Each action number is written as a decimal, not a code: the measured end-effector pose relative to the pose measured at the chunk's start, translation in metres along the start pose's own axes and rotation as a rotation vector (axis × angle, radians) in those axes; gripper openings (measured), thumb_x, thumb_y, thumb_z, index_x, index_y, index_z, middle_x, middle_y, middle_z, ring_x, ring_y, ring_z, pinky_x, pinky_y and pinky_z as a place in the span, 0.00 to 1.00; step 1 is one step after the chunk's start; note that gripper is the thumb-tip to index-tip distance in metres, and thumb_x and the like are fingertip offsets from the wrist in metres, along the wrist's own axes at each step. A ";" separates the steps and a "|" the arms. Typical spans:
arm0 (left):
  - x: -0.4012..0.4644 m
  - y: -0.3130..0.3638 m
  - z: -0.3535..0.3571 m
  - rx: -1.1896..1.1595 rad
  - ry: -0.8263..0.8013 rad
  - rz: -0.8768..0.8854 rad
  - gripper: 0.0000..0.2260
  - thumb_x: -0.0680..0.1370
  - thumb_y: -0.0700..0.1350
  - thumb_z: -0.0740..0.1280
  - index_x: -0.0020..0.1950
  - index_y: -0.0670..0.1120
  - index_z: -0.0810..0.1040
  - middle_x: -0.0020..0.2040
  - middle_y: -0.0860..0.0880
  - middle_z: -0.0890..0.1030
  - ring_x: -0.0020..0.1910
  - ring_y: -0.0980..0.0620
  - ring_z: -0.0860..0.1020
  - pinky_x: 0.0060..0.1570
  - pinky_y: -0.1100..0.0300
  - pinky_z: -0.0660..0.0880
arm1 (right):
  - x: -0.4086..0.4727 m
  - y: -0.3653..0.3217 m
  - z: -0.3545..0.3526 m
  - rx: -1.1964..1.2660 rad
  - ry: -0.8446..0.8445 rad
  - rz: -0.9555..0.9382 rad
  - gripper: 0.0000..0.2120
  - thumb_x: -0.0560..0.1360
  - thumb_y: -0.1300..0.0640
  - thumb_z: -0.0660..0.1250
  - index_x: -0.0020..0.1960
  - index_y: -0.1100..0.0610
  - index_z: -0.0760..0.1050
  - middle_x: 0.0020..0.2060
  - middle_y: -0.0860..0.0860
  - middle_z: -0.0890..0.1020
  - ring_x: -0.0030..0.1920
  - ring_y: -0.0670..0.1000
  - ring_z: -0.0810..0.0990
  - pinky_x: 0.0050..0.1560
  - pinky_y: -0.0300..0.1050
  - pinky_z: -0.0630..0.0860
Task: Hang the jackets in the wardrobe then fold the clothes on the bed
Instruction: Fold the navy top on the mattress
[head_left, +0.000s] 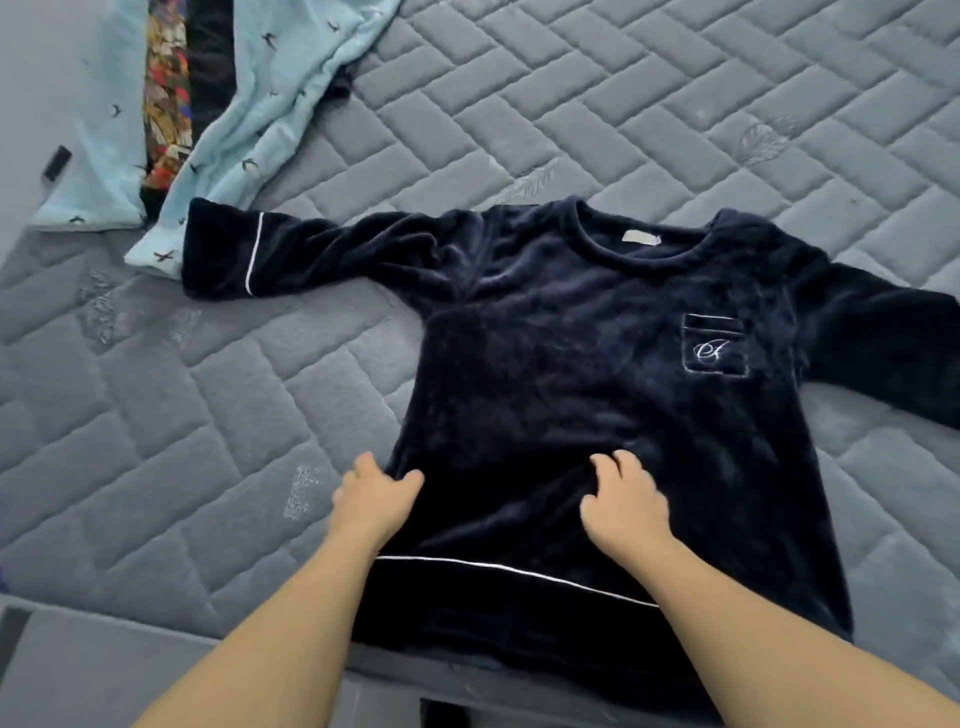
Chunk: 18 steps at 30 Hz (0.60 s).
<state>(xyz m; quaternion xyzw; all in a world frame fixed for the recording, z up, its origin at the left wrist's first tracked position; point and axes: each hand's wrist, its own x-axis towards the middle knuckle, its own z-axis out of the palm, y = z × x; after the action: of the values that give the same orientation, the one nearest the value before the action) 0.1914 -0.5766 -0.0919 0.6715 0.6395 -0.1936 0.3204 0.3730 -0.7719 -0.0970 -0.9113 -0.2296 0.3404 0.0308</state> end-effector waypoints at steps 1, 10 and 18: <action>-0.002 0.018 0.007 0.005 -0.012 0.055 0.31 0.74 0.57 0.64 0.72 0.45 0.60 0.67 0.40 0.70 0.66 0.37 0.68 0.63 0.47 0.68 | 0.000 0.007 -0.001 0.030 0.048 0.094 0.29 0.77 0.54 0.58 0.76 0.51 0.55 0.77 0.52 0.52 0.74 0.56 0.56 0.72 0.55 0.57; 0.009 0.035 0.017 0.455 0.268 -0.084 0.27 0.76 0.41 0.57 0.74 0.49 0.54 0.71 0.41 0.60 0.69 0.40 0.61 0.65 0.37 0.63 | 0.007 0.099 -0.013 0.144 0.006 0.526 0.43 0.77 0.43 0.60 0.76 0.43 0.30 0.76 0.52 0.31 0.77 0.61 0.38 0.72 0.66 0.46; -0.062 0.132 0.134 0.580 -0.091 0.691 0.35 0.78 0.51 0.56 0.77 0.61 0.36 0.78 0.50 0.33 0.77 0.43 0.33 0.67 0.25 0.45 | 0.006 0.138 -0.024 0.203 0.201 0.437 0.22 0.82 0.49 0.53 0.75 0.48 0.61 0.78 0.53 0.48 0.77 0.58 0.49 0.74 0.60 0.48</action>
<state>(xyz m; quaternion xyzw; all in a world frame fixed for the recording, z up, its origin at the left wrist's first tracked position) 0.3342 -0.7103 -0.1226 0.8984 0.2826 -0.2756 0.1927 0.4465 -0.8901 -0.1116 -0.9608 0.0122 0.2680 0.0703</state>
